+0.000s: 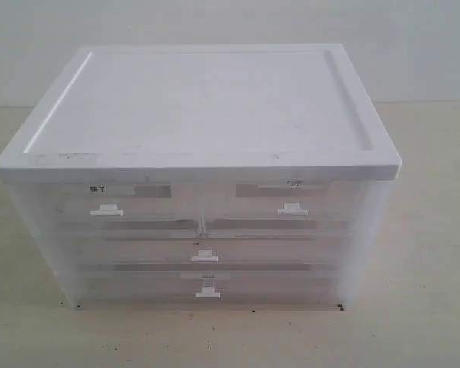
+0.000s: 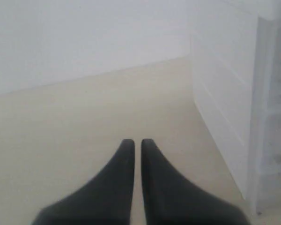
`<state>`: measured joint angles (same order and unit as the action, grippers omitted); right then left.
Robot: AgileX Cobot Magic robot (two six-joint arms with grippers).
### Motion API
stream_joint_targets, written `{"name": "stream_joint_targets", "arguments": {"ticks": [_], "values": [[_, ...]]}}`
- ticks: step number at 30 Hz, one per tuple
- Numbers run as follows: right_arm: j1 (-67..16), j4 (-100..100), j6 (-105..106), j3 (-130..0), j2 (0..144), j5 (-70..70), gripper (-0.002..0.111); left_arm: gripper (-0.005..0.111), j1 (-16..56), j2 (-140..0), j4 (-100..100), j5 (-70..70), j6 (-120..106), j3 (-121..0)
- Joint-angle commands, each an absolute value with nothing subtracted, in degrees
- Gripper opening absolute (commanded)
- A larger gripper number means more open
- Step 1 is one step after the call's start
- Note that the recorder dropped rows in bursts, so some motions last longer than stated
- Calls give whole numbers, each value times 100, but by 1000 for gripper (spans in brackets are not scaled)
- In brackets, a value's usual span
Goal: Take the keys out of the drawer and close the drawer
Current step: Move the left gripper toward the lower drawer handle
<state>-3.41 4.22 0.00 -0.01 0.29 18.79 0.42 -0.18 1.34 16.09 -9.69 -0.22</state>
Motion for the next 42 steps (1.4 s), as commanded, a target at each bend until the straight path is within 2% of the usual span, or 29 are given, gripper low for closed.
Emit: {"name": "stream_joint_targets", "arguments": {"ticks": [1, 6, 12, 16, 20, 24, 29, 38, 42], "values": [[-346, 483, 0, 0, 0, 1209, 0, 4, 21, 0, -149, 788, -938, 0], [-346, 483, 0, 0, 0, -32, 0, 4, 21, 0, -713, -142, -833, 0], [-346, 483, -86, 0, 0, -1234, 0, 4, 21, 0, -709, -1106, 396, 0], [-346, 483, -1407, 0, 0, -1741, 0, 4, 21, 0, -641, -1304, 1881, 0], [-346, 640, -2268, 0, 0, -2655, 0, 4, 58, 0, 1327, -2065, 3081, 0], [-346, 1340, -2683, 0, 0, -3183, 0, 4, 56, -300, 4125, -3941, 5122, -131], [-346, 3434, -4196, -237, 492, -3419, 0, 4, 56, -1503, 6072, -5223, 5510, -637], [-346, 5098, -4659, -623, 2916, -4828, 0, 4, 112, -5293, 7121, -6996, 2362, -781], [-346, 5535, -4536, -805, 4076, -5366, 0, 4, 837, -6900, 6878, -6996, 838, -880]]}}
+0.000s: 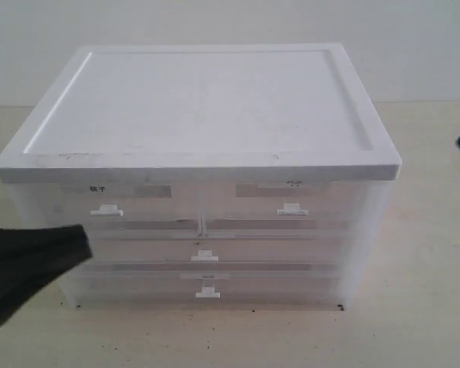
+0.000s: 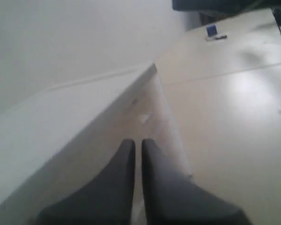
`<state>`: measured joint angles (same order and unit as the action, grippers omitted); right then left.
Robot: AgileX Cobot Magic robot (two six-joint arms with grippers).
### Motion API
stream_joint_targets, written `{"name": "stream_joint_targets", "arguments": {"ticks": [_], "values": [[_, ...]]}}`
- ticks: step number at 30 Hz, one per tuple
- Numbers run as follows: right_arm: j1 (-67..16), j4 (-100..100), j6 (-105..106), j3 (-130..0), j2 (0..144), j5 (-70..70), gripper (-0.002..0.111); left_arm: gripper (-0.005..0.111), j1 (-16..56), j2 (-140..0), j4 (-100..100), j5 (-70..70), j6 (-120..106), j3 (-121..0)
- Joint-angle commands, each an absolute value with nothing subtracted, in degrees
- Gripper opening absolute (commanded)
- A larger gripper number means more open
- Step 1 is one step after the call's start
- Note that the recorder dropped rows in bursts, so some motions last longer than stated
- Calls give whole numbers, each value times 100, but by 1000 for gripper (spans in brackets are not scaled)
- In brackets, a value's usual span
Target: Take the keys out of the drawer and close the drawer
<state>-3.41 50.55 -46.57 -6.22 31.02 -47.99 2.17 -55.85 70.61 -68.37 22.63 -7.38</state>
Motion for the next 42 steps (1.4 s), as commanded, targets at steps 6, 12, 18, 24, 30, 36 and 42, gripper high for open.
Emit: {"name": "stream_joint_targets", "arguments": {"ticks": [6, 12, 18, 24, 30, 36, 42], "values": [[-346, 5540, -3781, -956, 6067, -6280, 0, 4, 3286, -9069, 3916, -6857, -2028, -1302], [-346, 5461, -3711, -1214, 7022, -6393, 0, 26, 4228, -9480, 2595, -5736, -3202, -1691], [-346, 5481, -3623, -1214, 7145, -6616, 0, 32, 5050, -9485, 145, -5085, -5398, -1853], [-346, 5481, -3623, -1214, 7145, -6616, 0, 32, 5653, -9714, -1204, -5112, -6735, -1863], [-346, 5540, -3647, -1214, 7145, -6616, 0, 32, 5662, -10113, -1893, -5709, -7138, -1965], [-346, 5579, -3676, -1214, 7145, -6616, 0, 32, 5904, -10176, -1754, -5947, -7150, -1941], [-346, 5585, -3674, -1214, 7145, -6616, 0, 32, 6764, -10176, -2426, -6213, -7660, -1853]]}}
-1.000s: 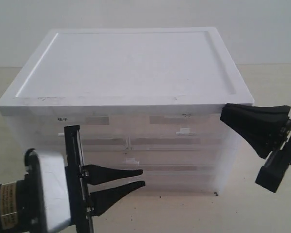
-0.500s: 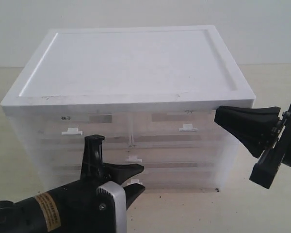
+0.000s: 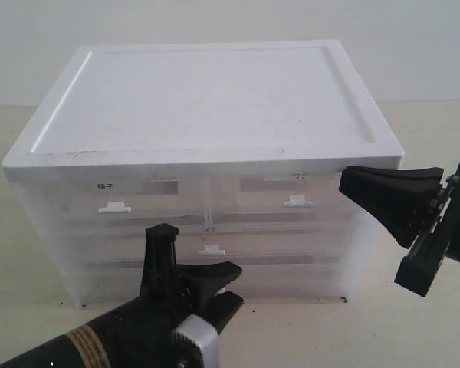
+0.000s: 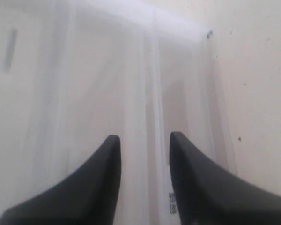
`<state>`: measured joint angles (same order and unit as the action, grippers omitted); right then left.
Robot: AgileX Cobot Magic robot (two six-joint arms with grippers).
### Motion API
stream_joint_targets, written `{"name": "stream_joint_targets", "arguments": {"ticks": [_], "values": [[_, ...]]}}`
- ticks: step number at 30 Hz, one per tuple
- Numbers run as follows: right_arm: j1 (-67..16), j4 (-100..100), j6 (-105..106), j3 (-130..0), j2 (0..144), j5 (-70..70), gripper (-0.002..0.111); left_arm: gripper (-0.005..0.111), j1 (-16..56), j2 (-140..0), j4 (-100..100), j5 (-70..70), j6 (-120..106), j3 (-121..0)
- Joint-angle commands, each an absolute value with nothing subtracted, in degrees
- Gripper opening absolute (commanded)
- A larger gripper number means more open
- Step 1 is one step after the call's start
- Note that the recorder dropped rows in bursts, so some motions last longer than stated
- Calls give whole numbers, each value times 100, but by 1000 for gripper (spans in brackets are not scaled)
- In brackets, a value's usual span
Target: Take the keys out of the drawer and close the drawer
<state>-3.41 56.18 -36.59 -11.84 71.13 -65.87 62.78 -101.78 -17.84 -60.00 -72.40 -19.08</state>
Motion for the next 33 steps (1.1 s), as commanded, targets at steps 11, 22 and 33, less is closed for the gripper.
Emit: {"name": "stream_joint_targets", "arguments": {"ticks": [11, 22, 33], "values": [[-346, 5583, -3718, -1214, 7145, -6616, 0, 32, 6852, -10185, -3506, -6420, -8205, -1961], [-346, 5691, -3734, -1214, 7145, -6616, 0, 32, 6447, -10942, -3728, -6996, -8205, -2205], [-346, 5689, -3734, -1214, 7145, -6674, 0, 4, 6458, -11063, -3928, -6996, -8217, -2205]]}}
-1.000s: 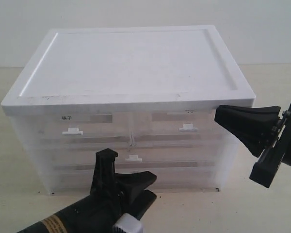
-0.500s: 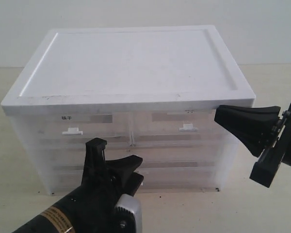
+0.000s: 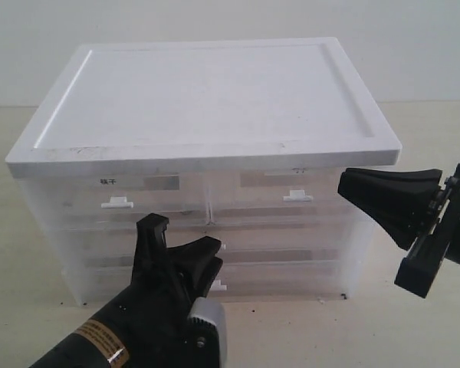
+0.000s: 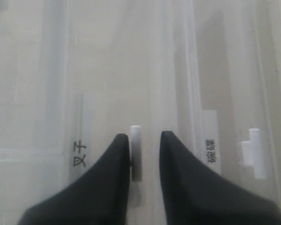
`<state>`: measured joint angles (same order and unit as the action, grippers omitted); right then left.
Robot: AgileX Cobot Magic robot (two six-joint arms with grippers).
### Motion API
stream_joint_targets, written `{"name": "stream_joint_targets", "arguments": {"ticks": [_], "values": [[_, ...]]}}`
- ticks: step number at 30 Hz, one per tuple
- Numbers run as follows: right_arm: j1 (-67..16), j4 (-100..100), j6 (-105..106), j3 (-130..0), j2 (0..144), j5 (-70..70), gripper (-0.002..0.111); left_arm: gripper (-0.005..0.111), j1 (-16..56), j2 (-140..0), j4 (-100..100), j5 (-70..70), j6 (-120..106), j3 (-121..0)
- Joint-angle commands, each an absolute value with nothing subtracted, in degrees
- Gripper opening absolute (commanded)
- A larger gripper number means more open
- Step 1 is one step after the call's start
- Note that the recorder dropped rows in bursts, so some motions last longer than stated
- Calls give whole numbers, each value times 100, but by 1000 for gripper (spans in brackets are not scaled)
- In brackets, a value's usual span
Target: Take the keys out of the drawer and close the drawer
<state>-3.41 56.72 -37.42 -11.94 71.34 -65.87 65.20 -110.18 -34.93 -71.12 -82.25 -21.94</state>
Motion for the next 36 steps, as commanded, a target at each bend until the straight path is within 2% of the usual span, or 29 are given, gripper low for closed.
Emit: {"name": "stream_joint_targets", "arguments": {"ticks": [1, 6, 19, 30, 33, 36], "values": [[-346, 5689, -3734, -1214, 7145, -6674, 0, 5, 6458, -11063, -3962, -6996, -8216, -2205], [-346, 5689, -3734, -1214, 7145, -6674, 0, 4, 6547, -11063, -4003, -6996, -8216, -2205], [-346, 5689, -3734, -1214, 7145, -6659, 0, 4, 7945, -11063, -5264, -6996, -8787, -2192], [-346, 5676, -3734, -1214, 7145, -6650, 0, 5, 8370, -10992, -5808, -6996, -8494, -2192], [-346, 5676, -3734, -1214, 7145, -6650, 0, 14, 8267, -10933, -5861, -6996, -8404, -2192], [-346, 5676, -3734, -1214, 7145, -6650, 0, 36, 8153, -10918, -5580, -6996, -8404, -2192]]}}
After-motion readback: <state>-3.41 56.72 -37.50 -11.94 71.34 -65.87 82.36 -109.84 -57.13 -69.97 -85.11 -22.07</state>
